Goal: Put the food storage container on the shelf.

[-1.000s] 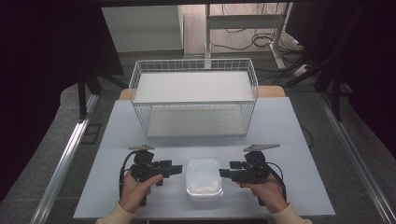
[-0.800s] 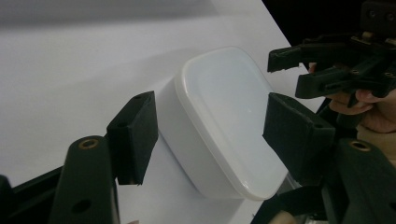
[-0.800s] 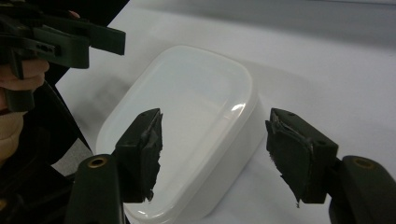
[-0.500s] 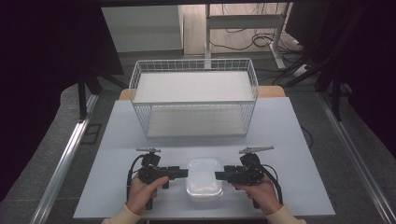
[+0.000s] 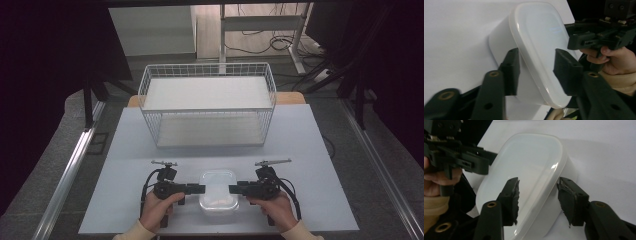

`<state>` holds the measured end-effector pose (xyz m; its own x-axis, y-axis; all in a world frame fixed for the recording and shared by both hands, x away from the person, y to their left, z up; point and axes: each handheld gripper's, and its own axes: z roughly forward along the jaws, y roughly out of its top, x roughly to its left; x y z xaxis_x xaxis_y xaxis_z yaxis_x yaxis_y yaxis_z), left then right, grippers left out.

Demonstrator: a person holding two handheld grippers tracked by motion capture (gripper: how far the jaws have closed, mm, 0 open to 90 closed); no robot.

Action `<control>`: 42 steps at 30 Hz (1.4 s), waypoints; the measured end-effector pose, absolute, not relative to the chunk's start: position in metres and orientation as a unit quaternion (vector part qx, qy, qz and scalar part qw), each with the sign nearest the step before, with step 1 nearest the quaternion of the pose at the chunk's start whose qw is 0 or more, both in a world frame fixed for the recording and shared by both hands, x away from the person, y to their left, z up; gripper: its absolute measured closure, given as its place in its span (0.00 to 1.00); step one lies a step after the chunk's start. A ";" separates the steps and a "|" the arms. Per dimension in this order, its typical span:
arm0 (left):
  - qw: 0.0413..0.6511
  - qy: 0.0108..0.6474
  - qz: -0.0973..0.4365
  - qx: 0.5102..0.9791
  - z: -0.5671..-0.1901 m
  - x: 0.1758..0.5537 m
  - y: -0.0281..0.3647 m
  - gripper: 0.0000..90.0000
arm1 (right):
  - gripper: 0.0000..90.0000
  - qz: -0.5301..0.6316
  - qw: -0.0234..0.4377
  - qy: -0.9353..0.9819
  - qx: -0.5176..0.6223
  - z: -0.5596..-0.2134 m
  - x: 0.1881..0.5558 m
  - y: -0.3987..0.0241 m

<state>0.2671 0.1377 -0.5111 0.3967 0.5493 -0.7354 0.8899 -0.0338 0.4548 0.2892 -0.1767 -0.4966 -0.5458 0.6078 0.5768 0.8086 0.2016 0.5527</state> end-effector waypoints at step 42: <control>0.519 0.463 -0.117 0.709 -0.472 0.249 0.150 0.90 | 0.88 -0.499 0.091 -0.751 -0.423 -0.459 0.278 -0.191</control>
